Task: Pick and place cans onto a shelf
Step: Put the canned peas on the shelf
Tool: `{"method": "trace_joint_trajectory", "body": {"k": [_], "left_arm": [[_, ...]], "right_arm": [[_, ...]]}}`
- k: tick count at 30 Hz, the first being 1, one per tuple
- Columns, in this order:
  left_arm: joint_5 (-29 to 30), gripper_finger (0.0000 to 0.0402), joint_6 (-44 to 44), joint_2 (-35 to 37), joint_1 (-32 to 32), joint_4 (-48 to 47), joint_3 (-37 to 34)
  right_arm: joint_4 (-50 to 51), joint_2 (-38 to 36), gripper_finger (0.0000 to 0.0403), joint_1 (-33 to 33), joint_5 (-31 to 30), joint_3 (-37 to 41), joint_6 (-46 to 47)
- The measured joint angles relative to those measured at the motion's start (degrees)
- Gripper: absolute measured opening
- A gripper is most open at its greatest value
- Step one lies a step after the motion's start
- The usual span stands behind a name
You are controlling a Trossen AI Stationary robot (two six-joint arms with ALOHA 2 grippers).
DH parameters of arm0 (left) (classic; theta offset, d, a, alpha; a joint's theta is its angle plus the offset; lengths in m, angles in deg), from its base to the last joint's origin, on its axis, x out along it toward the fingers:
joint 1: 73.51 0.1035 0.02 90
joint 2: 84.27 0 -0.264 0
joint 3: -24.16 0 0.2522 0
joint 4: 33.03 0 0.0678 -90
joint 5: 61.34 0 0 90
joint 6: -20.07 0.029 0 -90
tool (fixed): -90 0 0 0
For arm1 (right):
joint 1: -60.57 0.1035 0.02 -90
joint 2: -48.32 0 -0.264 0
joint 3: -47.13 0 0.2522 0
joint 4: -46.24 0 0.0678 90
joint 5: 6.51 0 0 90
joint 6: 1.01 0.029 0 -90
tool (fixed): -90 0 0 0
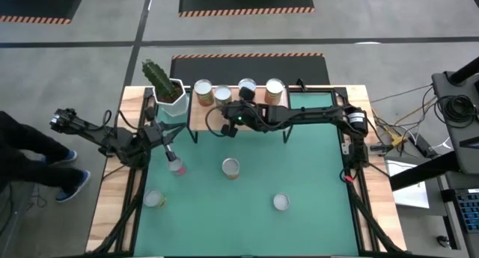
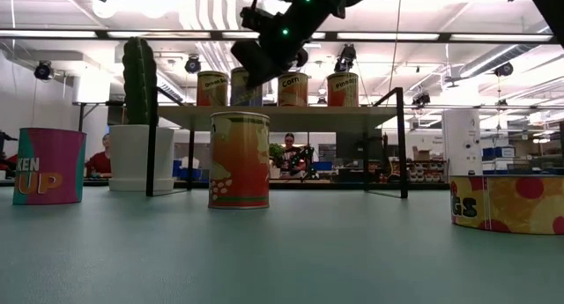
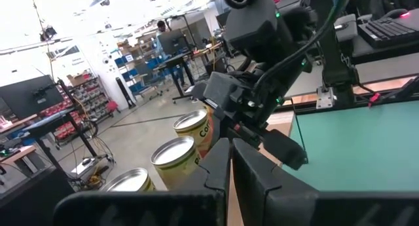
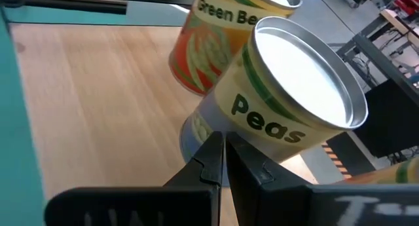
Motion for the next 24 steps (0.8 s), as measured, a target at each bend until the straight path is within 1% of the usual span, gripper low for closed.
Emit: {"method": "trace_joint_trajectory", "body": {"k": [5,9,22,24], "left_arm": [[0.0,0.0,0.0,0.0,0.0,0.0,0.0],[0.0,0.0,0.0,0.0,0.0,0.0,0.0],[0.0,0.0,0.2,0.0,0.0,0.0,0.0],[0.0,0.0,0.2,0.0,0.0,0.0,0.0]], "right_arm": [[-0.8,0.0,0.0009,-0.3,0.3,0.0,-0.7],[-0.9,0.0,0.0009,-0.5,3.2,0.0,-0.1],[-4.8,0.0,0.0009,-2.2,3.3,0.1,-2.2],[-5.1,0.0,0.0009,-2.7,4.3,0.1,-2.3]]}}
